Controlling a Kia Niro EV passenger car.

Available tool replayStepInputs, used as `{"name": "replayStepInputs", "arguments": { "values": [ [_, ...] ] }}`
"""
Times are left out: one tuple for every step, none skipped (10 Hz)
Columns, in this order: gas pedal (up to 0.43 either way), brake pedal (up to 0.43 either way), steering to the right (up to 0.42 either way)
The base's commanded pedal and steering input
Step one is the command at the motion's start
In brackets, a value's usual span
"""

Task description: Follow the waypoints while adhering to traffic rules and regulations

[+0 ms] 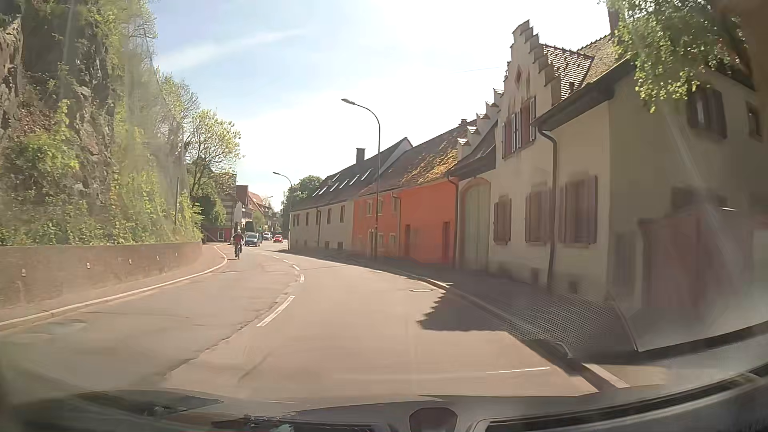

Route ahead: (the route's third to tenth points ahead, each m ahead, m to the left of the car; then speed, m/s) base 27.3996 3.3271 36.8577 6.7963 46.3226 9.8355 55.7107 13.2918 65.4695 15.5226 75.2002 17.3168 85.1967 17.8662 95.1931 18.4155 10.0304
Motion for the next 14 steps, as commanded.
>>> {"name": "replayStepInputs", "arguments": {
  "values": [
    [0.059,0.000,-0.022],
    [0.059,0.000,-0.025],
    [0.059,0.000,-0.026],
    [0.059,0.000,-0.030],
    [0.059,0.000,-0.034],
    [0.059,0.000,-0.035],
    [0.059,0.000,-0.038],
    [0.059,0.000,-0.042],
    [0.059,0.000,-0.045],
    [0.059,0.000,-0.048],
    [0.059,0.000,-0.049],
    [0.059,0.000,-0.052],
    [0.039,0.000,-0.056],
    [0.039,0.000,-0.059]
  ]
}}
